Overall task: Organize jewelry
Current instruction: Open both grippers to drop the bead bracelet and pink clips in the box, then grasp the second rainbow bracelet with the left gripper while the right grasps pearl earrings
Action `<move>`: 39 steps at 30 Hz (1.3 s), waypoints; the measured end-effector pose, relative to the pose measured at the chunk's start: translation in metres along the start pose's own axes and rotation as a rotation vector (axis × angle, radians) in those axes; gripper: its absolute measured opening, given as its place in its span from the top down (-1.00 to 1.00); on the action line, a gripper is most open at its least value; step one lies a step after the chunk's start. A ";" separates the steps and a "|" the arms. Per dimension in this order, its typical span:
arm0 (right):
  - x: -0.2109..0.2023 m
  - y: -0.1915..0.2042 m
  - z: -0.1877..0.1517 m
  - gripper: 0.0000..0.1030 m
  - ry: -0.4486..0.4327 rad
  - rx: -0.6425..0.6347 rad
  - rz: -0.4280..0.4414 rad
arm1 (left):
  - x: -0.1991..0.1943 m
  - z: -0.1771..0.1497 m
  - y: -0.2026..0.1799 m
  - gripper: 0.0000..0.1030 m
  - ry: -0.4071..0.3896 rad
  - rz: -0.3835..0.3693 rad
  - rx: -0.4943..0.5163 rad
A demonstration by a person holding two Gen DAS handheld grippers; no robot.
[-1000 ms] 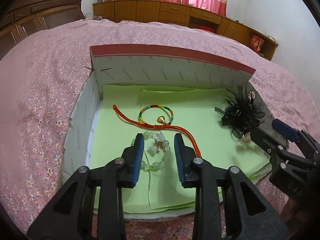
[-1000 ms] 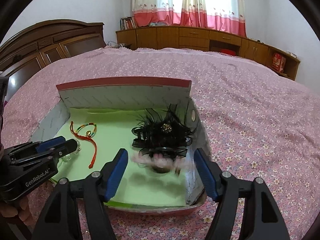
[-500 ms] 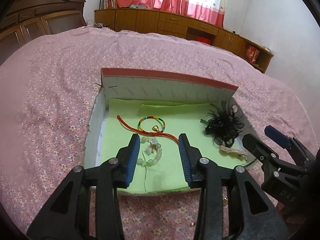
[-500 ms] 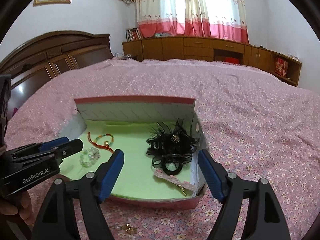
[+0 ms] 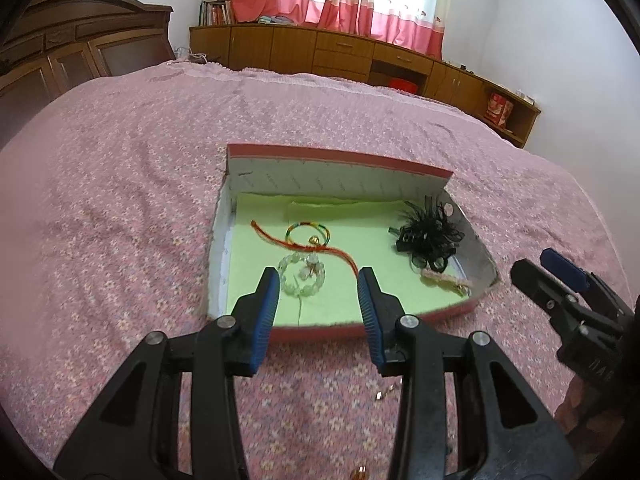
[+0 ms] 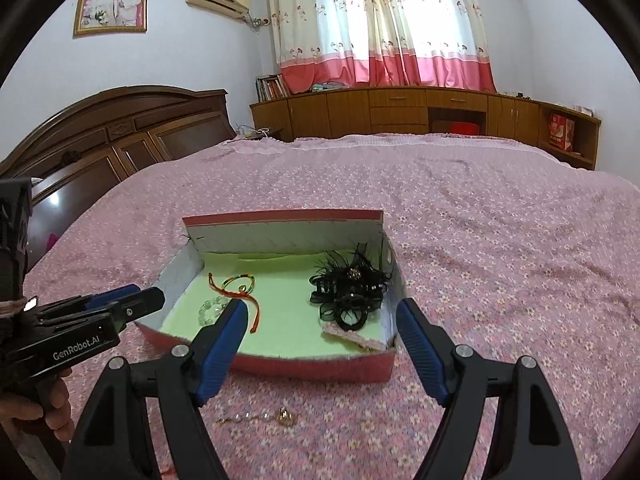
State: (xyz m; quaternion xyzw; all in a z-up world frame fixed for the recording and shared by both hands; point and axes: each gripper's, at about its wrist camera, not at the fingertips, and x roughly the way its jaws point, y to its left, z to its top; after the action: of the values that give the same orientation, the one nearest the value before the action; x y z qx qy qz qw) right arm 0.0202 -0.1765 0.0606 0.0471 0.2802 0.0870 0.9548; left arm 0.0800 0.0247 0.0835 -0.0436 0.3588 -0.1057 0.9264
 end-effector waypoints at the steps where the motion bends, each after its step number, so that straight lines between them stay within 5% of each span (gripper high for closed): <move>1: -0.004 -0.002 -0.001 -0.53 0.005 0.005 0.000 | -0.002 -0.002 0.001 0.37 0.005 0.002 0.001; 23: -0.053 -0.042 -0.055 -0.53 0.172 0.082 -0.057 | -0.036 -0.057 0.025 0.37 0.142 -0.002 -0.026; 39: -0.043 -0.035 -0.101 -0.53 0.325 0.078 -0.025 | -0.030 -0.098 0.033 0.37 0.264 0.005 -0.026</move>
State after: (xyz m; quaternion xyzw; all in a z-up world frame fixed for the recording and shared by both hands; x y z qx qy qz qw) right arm -0.0648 -0.2152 -0.0063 0.0659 0.4349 0.0707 0.8953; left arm -0.0026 0.0628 0.0260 -0.0402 0.4791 -0.1035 0.8707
